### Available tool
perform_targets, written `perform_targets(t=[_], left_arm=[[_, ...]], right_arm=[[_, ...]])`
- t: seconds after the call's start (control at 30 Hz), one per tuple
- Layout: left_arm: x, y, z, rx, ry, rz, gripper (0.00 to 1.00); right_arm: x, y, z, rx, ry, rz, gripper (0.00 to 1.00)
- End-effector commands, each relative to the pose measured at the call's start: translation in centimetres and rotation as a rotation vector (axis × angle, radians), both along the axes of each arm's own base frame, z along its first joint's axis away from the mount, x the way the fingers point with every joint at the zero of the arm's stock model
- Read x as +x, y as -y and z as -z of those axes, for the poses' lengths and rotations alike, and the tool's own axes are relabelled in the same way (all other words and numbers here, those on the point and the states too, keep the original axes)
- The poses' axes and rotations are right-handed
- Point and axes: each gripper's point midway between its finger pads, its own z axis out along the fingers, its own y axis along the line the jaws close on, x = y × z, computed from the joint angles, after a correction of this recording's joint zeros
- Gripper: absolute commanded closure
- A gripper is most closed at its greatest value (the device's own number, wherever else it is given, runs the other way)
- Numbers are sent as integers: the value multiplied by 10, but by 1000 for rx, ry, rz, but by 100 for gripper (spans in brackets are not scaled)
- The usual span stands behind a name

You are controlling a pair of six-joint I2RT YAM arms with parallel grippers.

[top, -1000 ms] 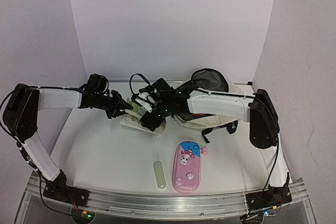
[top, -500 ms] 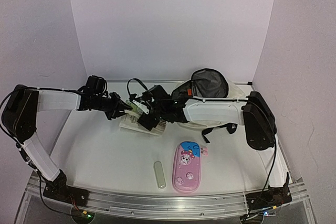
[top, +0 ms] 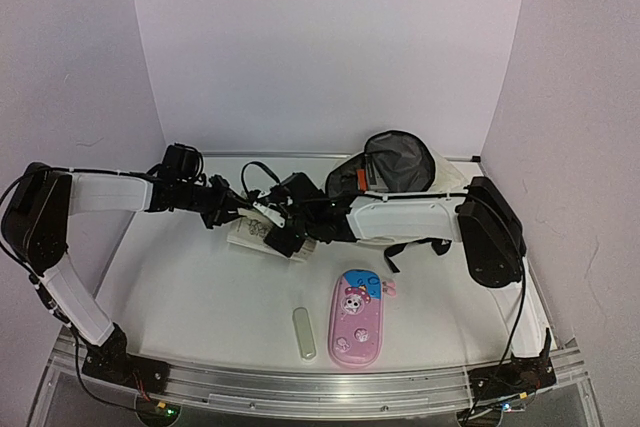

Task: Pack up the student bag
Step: Pick up the book from the center of the board.

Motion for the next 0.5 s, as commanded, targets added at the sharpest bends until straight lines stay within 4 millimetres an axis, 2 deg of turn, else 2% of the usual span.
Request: perform_targets(t=[0.0,0.1,0.2,0.23,0.27,0.3,0.37,0.47], left_arm=[[2,10,-63,-127,154,33,86],[0,10,-67,-140,156,30,85],[-1,11,-71,-161,158,28,84],[-1,11,-72,-165,158,28,84],[-1,11,-73,-166,163,31,82],[-1,11,-74,-162,167,34,77],[-2,7,-79,-145,185,38,60],[-1,-4,-89,-113,223,37,35]], right_arm=[[21,1,-6,-49,117,71,17],[26,5,-6,-65,146,94,30],[25,6,-7,-65,145,89,47],[24,6,-9,-59,143,86,53],[23,6,-11,-54,141,83,67],[22,7,-15,-46,139,82,77],[19,7,-28,-18,135,73,97],[14,8,-56,55,103,55,100]])
